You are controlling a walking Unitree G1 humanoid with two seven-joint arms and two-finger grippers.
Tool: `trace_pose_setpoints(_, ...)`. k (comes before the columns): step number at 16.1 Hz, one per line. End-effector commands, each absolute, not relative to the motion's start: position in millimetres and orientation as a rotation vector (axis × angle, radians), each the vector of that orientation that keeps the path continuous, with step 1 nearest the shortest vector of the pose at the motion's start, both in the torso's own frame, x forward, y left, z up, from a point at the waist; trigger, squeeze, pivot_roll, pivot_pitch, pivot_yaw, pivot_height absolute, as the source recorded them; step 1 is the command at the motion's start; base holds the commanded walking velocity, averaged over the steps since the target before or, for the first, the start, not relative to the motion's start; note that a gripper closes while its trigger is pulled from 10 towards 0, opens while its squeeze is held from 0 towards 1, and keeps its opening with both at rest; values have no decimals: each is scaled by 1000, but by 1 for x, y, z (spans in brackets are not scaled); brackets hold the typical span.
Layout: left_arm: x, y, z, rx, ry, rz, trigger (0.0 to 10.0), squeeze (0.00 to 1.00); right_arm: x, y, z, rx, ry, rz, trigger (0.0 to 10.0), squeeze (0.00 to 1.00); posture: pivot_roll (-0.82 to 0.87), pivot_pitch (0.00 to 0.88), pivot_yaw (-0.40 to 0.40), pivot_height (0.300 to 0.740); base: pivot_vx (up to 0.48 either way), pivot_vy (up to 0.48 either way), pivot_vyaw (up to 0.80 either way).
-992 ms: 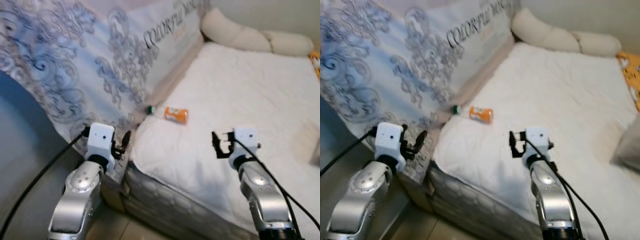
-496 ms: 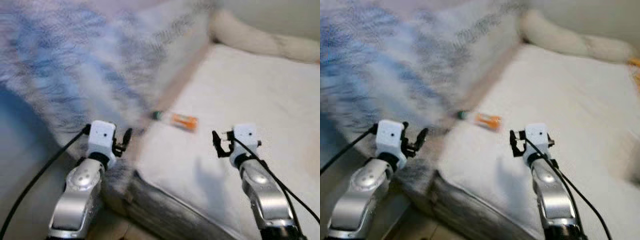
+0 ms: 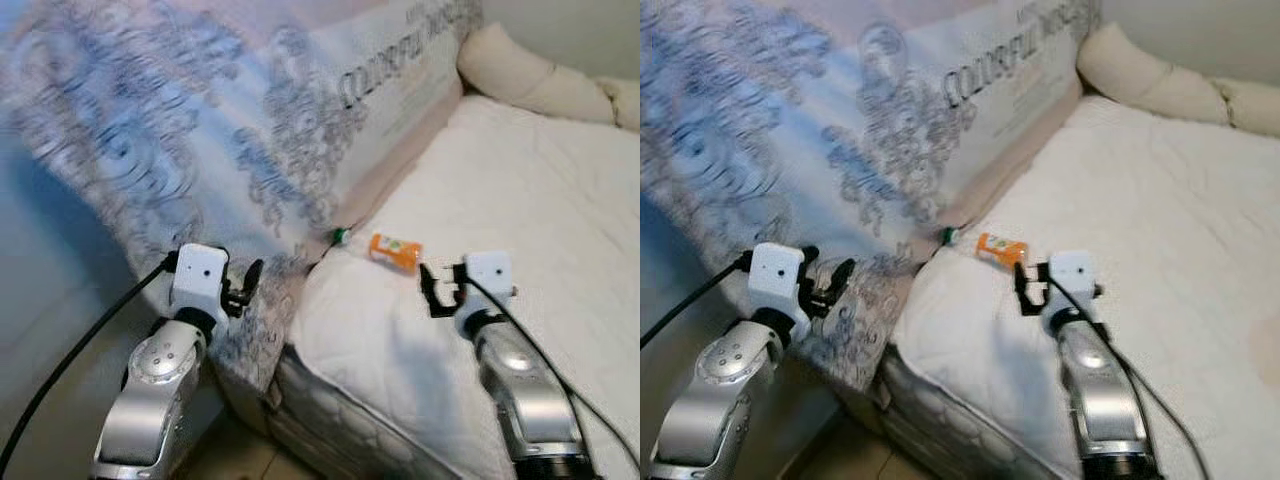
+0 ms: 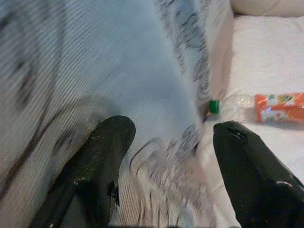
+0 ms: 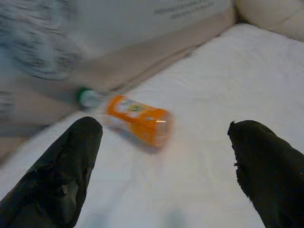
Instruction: Clean up the room
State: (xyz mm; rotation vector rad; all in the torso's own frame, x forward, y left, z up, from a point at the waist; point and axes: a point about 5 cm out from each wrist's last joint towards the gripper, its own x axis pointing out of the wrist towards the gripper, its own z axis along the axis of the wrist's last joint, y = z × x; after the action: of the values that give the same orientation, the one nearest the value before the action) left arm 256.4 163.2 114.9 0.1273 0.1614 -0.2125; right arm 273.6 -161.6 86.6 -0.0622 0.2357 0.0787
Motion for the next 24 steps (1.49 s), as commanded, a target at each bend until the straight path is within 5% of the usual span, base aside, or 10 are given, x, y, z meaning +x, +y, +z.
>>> trace_pose_setpoints(1, 256, 163, 118, 143, 155, -216, 10000, 0, 275, -160, 93, -54, 213, 96, 10000, 0, -62, 0, -16, 740, 0, 0, 0)
trace_pose_setpoints(18, 254, 157, 114, 173, 197, -248, 10000, 0, 273, -164, 90, -21, 250, 84, 10000, 0, -61, 0, -21, 740, 0, 0, 0)
trace_pose_setpoints(19, 253, 156, 114, 165, 199, -261, 10000, 0, 271, -165, 89, -4, 251, 87, 10000, 961, -57, 0, -31, 740, 0, 0, 0)
trace_pose_setpoints(22, 250, 153, 117, 143, 199, -297, 10000, 0, 272, -170, 84, -18, 267, 65, 10000, 1000, -61, 0, -22, 740, 0, 0, 0)
trace_pose_setpoints(24, 249, 142, 118, 156, 208, -399, 10000, 0, 297, -176, 76, -67, 303, 58, 10000, 1000, -79, 0, 21, 740, 0, 0, 0)
